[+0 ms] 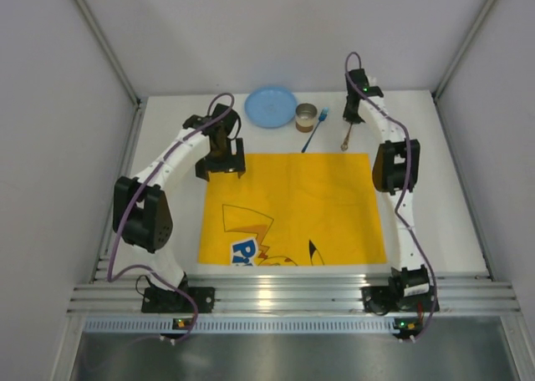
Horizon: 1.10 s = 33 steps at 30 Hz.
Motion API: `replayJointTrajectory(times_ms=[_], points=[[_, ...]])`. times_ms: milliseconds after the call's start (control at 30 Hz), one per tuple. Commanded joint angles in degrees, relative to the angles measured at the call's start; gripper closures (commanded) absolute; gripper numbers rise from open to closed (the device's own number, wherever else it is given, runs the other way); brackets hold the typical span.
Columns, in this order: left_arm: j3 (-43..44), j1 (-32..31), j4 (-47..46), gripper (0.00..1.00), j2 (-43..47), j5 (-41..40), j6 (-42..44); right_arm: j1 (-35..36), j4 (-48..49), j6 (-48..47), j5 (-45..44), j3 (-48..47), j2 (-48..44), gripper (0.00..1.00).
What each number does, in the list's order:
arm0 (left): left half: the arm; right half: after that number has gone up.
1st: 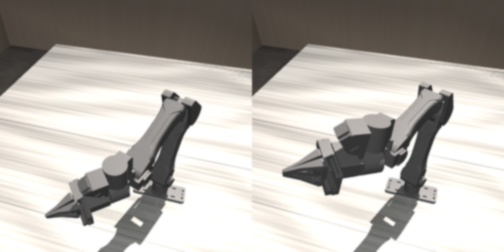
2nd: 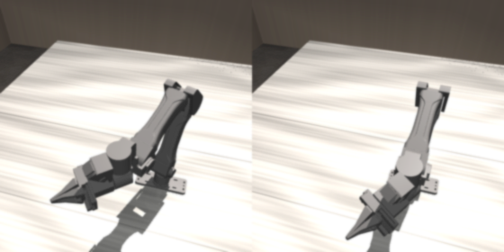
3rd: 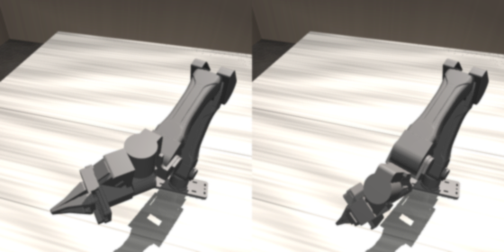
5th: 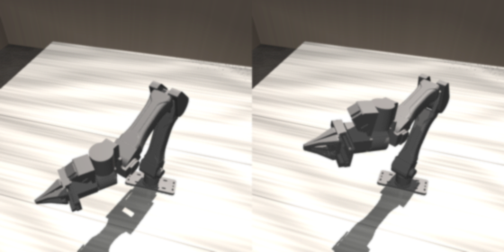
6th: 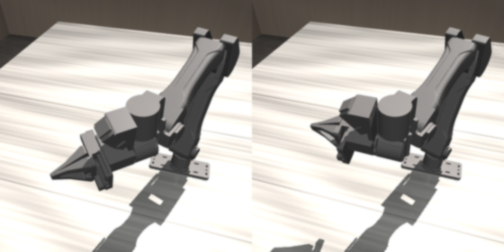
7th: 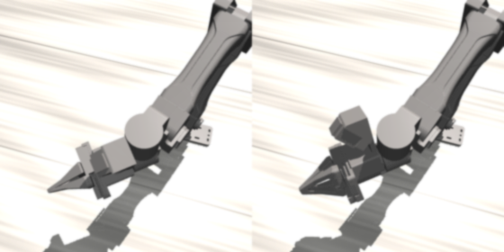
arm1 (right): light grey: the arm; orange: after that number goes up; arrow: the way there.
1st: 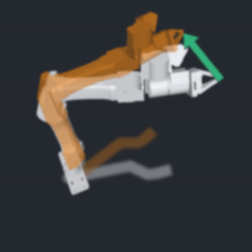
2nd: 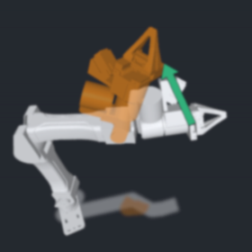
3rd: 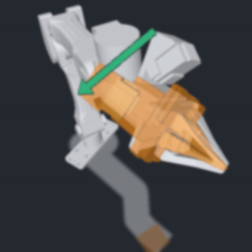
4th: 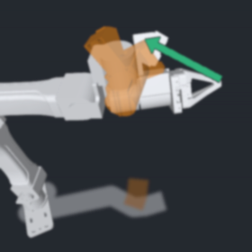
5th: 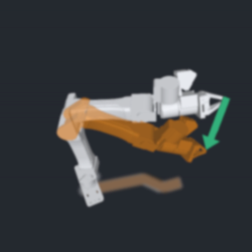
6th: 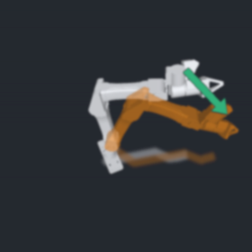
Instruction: Set the dinner table for one person
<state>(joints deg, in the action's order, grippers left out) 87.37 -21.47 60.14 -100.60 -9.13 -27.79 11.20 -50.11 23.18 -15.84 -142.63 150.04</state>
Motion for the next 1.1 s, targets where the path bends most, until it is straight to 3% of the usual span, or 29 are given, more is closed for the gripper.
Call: replayJointTrajectory(times_ms=[0, 333, 533, 767, 867, 1067], points=[[2.45, 0.29, 1.82, 0.02, -0.30, -1.25, 1.25, -3.37, 11.67, 0.64, -3.76, -2.57, -7.46, 1.00], [2.54, 0.29, 1.21, 0.02, 0.66, -0.46, 0.72, -5.05, 18.99, -0.77, -0.52, 1.82, -24.34, 1.00], [0.87, 0.20, -1.60, 0.02, 1.89, 1.21, -0.07, -4.79, 17.07, -1.12, 7.91, 21.83, -40.50, 1.00], [-2.03, 0.20, -5.99, 0.03, 4.70, 1.74, -2.00, 0.48, 12.31, -6.12, 19.25, 55.46, -55.19, 1.00], [-4.14, 0.12, -8.27, 0.03, 6.38, 1.65, -2.44, 2.59, 12.40, -6.83, 19.88, 65.94, -62.65, 1.00], [-5.90, 0.03, -10.74, 0.03, 7.26, 2.79, -3.50, 2.86, 15.91, -8.50, 18.38, 79.50, -66.37, 1.00]])
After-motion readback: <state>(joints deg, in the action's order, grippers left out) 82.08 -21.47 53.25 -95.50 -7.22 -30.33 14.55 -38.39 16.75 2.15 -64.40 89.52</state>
